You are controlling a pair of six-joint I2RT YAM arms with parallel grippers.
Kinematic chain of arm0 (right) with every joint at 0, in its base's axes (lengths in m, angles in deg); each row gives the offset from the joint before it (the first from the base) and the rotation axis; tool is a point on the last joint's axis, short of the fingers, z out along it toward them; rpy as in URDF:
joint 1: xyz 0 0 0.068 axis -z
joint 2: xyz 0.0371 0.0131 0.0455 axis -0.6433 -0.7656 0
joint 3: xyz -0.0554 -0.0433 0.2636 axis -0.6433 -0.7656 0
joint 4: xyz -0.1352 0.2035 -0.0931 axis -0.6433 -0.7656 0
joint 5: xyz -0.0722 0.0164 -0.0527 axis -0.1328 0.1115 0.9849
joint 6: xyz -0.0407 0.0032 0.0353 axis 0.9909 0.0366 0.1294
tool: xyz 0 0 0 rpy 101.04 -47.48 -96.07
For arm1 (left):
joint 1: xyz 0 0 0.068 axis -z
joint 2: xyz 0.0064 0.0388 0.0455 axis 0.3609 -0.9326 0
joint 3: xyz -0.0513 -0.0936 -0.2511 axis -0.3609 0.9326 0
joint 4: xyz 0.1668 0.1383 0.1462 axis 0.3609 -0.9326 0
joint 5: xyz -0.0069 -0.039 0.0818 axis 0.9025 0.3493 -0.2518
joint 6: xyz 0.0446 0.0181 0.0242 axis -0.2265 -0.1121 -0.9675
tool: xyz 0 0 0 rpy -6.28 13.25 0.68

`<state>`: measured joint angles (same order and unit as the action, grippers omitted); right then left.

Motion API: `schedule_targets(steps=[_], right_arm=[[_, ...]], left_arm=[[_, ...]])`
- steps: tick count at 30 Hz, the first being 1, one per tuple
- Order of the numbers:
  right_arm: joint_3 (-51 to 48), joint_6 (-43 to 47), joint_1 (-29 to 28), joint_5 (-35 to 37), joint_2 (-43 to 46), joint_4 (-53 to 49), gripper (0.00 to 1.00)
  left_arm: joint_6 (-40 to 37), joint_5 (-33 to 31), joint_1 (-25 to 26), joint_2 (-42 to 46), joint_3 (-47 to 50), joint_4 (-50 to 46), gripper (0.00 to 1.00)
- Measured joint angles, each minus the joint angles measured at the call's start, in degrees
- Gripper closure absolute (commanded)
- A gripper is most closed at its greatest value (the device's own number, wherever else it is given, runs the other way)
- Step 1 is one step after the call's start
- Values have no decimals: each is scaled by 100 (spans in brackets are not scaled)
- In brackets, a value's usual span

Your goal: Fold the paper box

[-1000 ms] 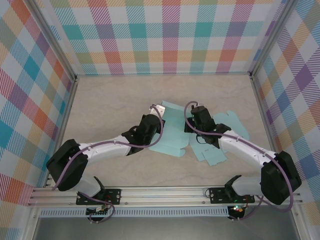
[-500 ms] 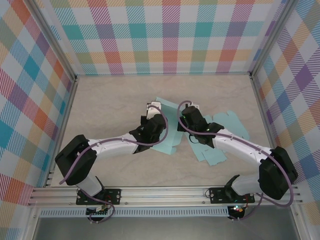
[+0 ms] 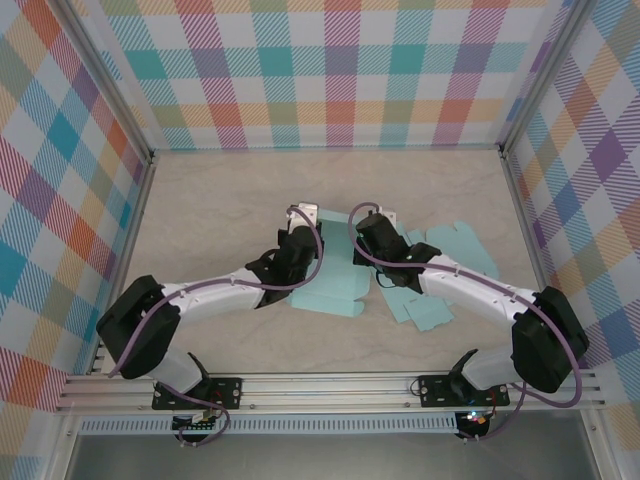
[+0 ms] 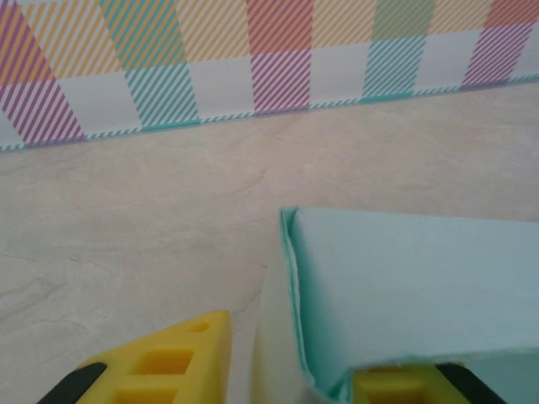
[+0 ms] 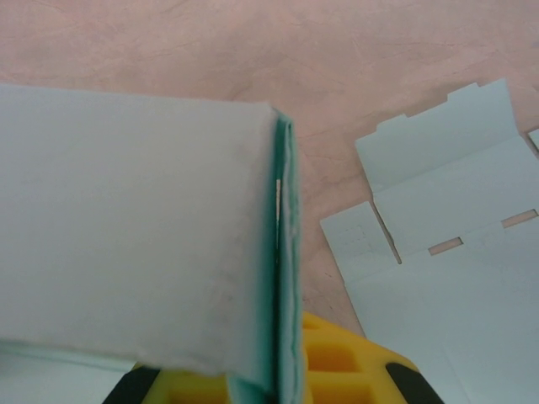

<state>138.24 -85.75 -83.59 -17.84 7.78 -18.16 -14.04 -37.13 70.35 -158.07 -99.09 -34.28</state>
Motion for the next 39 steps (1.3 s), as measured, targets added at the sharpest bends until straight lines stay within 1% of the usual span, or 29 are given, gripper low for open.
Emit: schedule_targets(steps=[2, 6, 7, 8, 10, 16, 20, 21, 22, 25, 26, 29, 31, 35, 39], right_arm=[[4, 2, -7, -11, -4, -11, 100], [68, 7, -33, -9, -37, -46, 100], [85, 17, -33, -9, -63, -52, 100], [90, 20, -33, -13, -79, -52, 100], [103, 31, -33, -13, -92, -46, 100], [118, 44, -59, -79, -92, -26, 100], [118, 44, -74, -114, -90, 52, 100], [118, 44, -74, -122, -90, 59, 100], [118, 44, -74, -140, -92, 61, 100], [127, 37, -74, -136, -120, 20, 100], [138, 17, -72, -129, -155, -37, 100], [232, -17, -46, -85, -293, -201, 100], [321, -20, -28, -68, -369, -317, 100], [527, -20, -26, -72, -483, -525, 100], [614, -15, -26, -94, -605, -629, 100]], left_arm=[[-114, 74, 0, 125, 63, 37, 77], [-299, 109, 0, 212, 85, 70, 77], [-348, 105, -7, 219, 85, 70, 82], [-396, 92, -17, 219, 85, 79, 89], [-525, -15, -22, 214, 85, -11, 95], [-514, -455, -9, 107, 50, -24, 100], [-328, -752, 28, 35, -13, -70, 100], [-275, -793, 35, 22, -37, -109, 99], [-214, -807, 35, 15, -70, -173, 93], [-35, -713, 37, 15, -153, -308, 68], [48, -632, 20, 17, -179, -317, 62], [240, -214, -20, 72, -192, -446, 51], [365, 94, -22, 162, -190, -619, 48], [608, 629, -22, 623, -122, -949, 47], [839, 748, -22, 1215, -92, -1285, 46]])
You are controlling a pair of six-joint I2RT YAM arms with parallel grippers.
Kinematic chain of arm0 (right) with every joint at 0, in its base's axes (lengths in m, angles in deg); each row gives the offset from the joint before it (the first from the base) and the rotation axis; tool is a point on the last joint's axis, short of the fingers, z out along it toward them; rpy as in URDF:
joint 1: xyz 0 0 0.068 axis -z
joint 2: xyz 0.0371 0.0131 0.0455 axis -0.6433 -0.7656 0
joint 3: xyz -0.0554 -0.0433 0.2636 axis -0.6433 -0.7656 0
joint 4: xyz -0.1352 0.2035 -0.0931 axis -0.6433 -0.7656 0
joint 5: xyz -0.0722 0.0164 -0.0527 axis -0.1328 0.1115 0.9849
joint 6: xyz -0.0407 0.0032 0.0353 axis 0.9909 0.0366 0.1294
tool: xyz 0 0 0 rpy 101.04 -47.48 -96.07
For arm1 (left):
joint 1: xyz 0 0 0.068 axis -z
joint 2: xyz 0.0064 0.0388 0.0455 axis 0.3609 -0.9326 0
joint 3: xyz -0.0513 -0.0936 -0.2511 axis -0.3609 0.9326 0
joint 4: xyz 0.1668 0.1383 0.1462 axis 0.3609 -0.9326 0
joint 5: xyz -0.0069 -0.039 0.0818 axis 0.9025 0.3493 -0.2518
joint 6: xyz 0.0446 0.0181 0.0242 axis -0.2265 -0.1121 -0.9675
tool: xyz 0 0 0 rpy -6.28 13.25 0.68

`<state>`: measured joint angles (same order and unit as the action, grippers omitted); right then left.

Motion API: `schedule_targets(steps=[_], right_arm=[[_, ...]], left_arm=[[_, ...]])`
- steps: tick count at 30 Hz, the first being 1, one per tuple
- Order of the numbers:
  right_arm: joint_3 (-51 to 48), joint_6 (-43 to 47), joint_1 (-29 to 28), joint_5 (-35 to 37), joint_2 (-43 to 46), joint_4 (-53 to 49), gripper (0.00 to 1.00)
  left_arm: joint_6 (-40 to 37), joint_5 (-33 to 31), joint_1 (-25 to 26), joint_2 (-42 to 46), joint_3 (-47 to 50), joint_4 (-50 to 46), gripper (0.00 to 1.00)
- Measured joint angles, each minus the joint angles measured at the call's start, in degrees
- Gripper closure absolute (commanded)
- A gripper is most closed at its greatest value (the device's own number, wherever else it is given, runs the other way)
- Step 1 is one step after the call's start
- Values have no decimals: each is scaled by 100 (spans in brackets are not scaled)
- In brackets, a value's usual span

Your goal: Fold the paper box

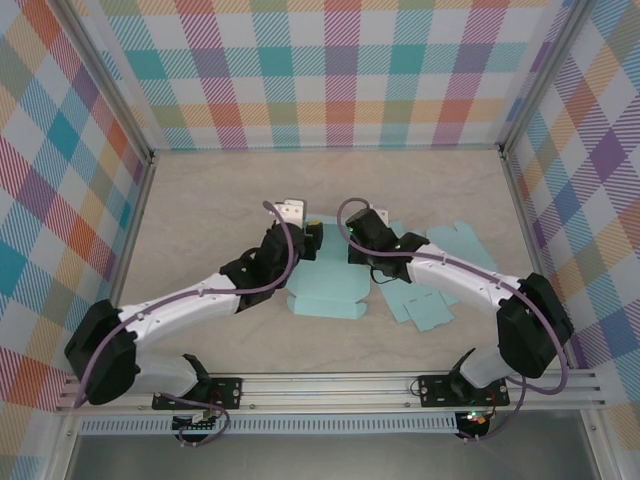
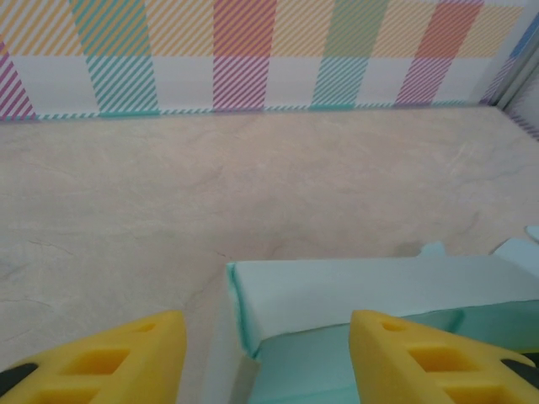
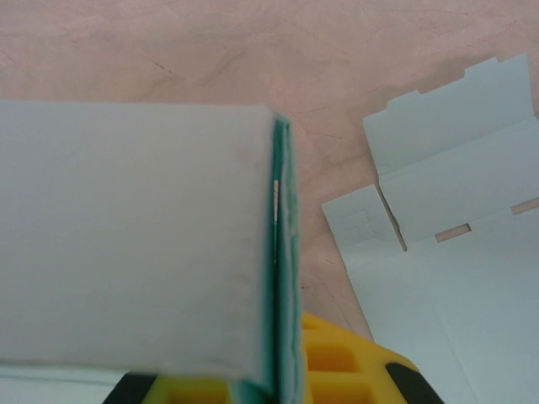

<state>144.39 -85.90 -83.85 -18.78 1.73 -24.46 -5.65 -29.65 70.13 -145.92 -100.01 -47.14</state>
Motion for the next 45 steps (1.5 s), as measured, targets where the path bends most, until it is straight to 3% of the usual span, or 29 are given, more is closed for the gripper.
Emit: schedule_targets(steps=[8, 18, 24, 35, 45], right_arm=[[22, -2, 0, -105, -107, -162, 100], [37, -4, 0, -282, -107, -181, 100], [37, -9, 0, -457, -107, -195, 100], [79, -96, -11, -564, -105, -37, 100], [90, -133, -92, -568, -107, 223, 100]], left_arm=[[372, -116, 0, 551, 17, -942, 46], [549, 7, 0, 190, 232, -1215, 50], [372, -98, 0, -431, 214, -918, 64], [341, -1425, 118, -1185, -282, -883, 99], [1001, -2275, 232, -1486, -793, -1716, 100]])
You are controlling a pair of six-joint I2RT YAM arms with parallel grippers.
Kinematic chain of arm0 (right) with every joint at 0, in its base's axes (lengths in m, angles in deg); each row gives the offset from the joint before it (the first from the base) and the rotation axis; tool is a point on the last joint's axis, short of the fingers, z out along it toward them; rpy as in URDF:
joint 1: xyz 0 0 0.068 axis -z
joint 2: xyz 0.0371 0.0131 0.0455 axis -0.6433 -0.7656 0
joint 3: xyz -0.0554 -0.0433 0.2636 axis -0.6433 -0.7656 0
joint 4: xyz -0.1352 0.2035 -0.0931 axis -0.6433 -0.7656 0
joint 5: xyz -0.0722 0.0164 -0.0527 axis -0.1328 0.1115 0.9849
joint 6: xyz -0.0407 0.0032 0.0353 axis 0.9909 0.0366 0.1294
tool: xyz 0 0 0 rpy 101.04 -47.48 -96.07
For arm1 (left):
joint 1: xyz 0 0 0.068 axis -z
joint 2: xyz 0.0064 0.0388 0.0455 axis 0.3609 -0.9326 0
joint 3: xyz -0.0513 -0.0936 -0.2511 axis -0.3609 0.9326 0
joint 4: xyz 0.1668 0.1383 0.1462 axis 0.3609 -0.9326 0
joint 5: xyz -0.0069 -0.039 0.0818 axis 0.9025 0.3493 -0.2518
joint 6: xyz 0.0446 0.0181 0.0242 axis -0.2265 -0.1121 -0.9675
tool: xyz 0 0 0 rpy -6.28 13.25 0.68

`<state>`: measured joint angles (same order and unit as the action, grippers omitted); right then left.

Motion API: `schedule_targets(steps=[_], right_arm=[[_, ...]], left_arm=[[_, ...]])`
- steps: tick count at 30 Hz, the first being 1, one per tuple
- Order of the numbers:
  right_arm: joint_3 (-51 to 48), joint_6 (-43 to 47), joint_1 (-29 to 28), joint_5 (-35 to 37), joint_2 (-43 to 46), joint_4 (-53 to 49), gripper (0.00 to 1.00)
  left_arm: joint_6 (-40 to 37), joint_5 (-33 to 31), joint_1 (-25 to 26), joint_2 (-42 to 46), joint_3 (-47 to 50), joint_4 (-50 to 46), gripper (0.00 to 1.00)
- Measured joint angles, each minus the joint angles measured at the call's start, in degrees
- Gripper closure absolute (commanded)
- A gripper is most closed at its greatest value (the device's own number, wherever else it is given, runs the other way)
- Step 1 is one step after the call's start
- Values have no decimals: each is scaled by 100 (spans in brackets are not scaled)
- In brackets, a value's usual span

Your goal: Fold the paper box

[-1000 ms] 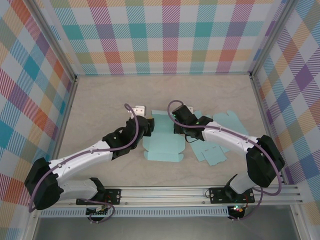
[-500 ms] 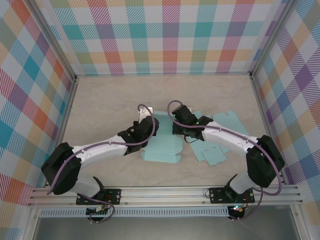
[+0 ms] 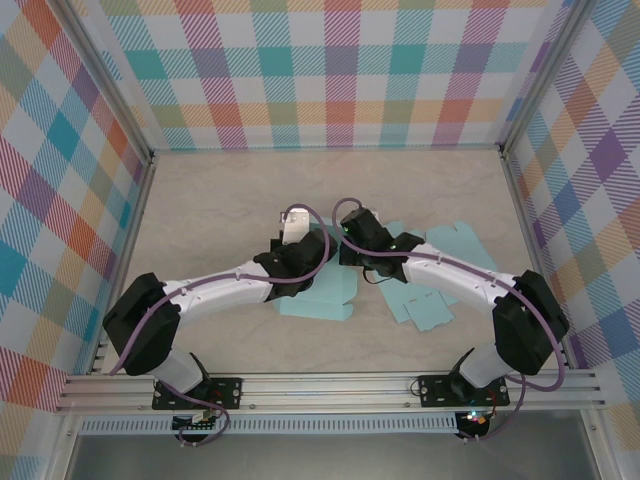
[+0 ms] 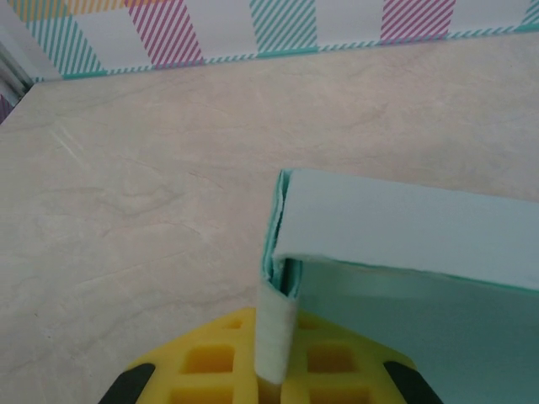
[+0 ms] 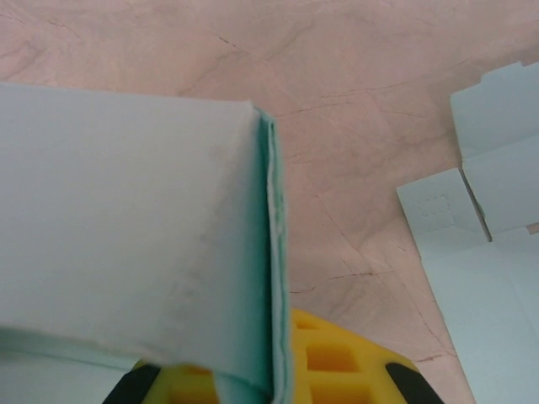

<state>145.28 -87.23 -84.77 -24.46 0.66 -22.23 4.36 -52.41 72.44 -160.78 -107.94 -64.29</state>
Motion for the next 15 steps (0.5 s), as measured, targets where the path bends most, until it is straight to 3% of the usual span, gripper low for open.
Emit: schedule_targets(steps=[3, 5, 8, 15], right_arm=[[13, 0, -4, 11, -17, -46, 100], [81, 0, 2, 33, -76, -236, 100], [332, 46, 13, 48, -258, -634, 100], [1176, 463, 262, -275, -811, -1576, 100]], left_arm=[[-15, 122, 0, 2, 0, 11, 78], [-35, 315, -20, 28, 22, 107, 55], [-61, 804, -83, 293, 175, 234, 31], [39, 1956, -111, 1307, 208, -184, 13]])
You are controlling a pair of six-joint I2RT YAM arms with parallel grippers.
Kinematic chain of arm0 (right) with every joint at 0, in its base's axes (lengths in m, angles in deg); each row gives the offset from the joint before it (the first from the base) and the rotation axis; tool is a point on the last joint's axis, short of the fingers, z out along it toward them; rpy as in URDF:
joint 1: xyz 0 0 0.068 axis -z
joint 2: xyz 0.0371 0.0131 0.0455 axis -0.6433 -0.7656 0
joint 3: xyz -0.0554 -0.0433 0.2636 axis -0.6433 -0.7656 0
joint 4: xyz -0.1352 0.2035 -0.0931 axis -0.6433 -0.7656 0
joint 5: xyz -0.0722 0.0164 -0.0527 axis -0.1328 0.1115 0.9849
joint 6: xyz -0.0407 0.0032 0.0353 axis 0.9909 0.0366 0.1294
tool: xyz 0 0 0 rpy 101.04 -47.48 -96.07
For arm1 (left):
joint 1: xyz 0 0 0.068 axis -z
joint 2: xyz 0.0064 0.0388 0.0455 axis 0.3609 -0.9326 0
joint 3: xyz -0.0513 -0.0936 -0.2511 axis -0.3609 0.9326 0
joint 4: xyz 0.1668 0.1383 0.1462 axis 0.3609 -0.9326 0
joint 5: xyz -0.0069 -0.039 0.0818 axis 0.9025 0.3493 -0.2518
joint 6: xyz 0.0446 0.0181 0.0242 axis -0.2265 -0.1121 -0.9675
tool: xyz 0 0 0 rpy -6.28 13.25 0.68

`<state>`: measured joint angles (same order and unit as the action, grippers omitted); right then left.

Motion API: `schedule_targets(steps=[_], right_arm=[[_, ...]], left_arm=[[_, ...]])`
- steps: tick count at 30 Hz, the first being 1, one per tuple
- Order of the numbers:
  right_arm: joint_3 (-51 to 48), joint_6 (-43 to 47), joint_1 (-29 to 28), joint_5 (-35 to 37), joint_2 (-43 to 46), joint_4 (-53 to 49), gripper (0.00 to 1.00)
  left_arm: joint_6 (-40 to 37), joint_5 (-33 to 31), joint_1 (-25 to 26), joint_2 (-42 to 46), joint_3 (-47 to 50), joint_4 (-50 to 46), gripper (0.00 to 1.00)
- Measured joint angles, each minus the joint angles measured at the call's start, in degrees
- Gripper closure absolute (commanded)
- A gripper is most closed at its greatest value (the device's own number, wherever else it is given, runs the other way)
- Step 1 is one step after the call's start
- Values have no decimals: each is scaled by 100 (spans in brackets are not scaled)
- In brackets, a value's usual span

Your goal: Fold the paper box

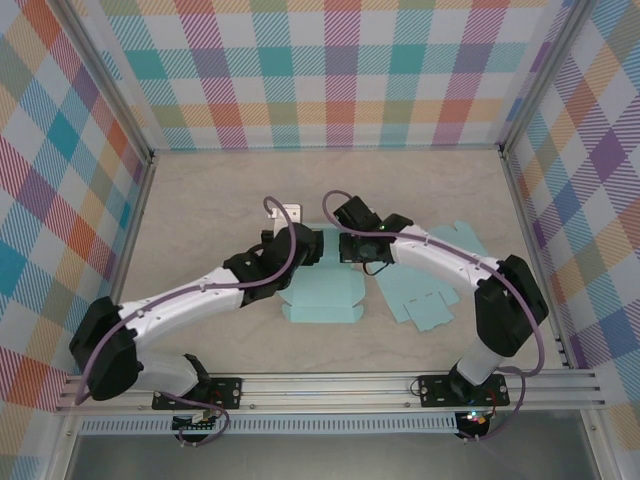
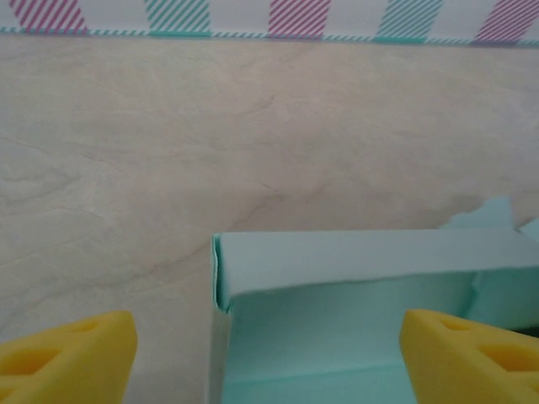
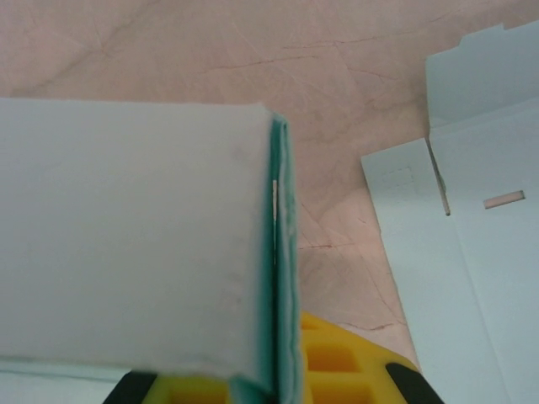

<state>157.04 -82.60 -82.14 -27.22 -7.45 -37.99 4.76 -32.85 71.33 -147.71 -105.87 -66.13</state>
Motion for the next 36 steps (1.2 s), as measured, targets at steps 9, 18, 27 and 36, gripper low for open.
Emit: schedule_targets(steps=[9, 18, 27, 36], right_arm=[[1268, 1163, 354, -1084, -745, -1521, 91], [2013, 2201, 356, -1593, -2026, -2747, 87], [3158, 2723, 356, -1552, -2990, -3434, 67], [4247, 2994, 358, -1473, -3875, -3980, 58]], left_arm=[[264, 160, -232, 1469, 459, -802, 0], [457, 925, -1154, 1764, 907, -1038, 0], [664, 1840, -1799, 1572, 1456, -848, 5], [730, 2218, -1961, 911, 1504, -407, 22]])
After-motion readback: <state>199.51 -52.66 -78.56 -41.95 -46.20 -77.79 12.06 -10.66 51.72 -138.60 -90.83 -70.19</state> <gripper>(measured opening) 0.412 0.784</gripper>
